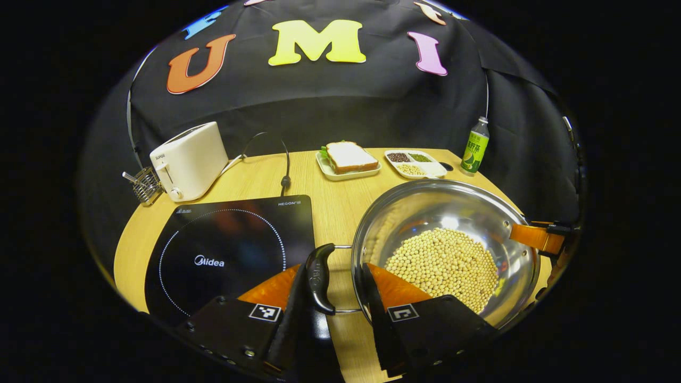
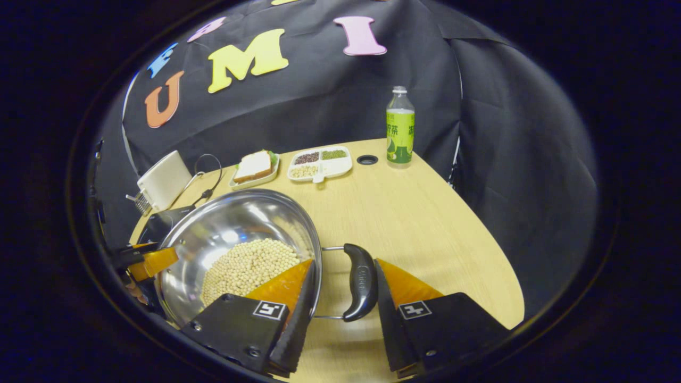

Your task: First push the handle of the pot to place it horizontally, then grasp the pot with both hands and set it on the induction cooktop.

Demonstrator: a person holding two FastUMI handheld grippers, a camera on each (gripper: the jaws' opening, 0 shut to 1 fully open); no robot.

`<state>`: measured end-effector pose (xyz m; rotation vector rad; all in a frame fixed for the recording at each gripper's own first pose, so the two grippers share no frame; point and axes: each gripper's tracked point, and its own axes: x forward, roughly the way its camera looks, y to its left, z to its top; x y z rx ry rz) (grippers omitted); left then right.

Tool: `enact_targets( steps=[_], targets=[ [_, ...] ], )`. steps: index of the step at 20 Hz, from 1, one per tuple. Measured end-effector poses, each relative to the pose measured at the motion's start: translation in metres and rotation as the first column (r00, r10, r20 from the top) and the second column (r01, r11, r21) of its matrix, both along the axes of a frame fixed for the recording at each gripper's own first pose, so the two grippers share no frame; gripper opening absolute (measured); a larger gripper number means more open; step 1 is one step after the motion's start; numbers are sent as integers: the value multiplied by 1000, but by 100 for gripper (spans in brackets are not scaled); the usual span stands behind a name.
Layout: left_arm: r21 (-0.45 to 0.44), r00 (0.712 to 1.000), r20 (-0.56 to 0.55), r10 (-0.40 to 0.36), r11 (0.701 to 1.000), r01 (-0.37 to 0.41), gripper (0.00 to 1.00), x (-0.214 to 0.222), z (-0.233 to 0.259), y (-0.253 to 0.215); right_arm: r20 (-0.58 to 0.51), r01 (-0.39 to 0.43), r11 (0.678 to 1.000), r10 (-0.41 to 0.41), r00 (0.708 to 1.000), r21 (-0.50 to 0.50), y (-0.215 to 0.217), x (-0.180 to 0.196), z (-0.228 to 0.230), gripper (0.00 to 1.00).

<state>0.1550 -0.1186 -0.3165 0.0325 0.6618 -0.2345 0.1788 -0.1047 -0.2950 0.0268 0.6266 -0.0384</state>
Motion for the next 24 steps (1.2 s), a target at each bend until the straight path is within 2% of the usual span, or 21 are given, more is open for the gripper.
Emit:
enact_targets(
  steps=[8,13,24],
  targets=[
    [-24,998,58,13,1000,-12,58,-16,55,18,79,-24,998,28,997,-52,19,-26,57,63],
    [-29,994,106,33,999,-30,58,-24,94,41,113,-40,998,46,993,-49,43,-38,91,63],
    [-18,972,195,134,991,-133,57,-34,160,132,139,-132,991,131,982,3,139,-40,136,62]
  ],
)
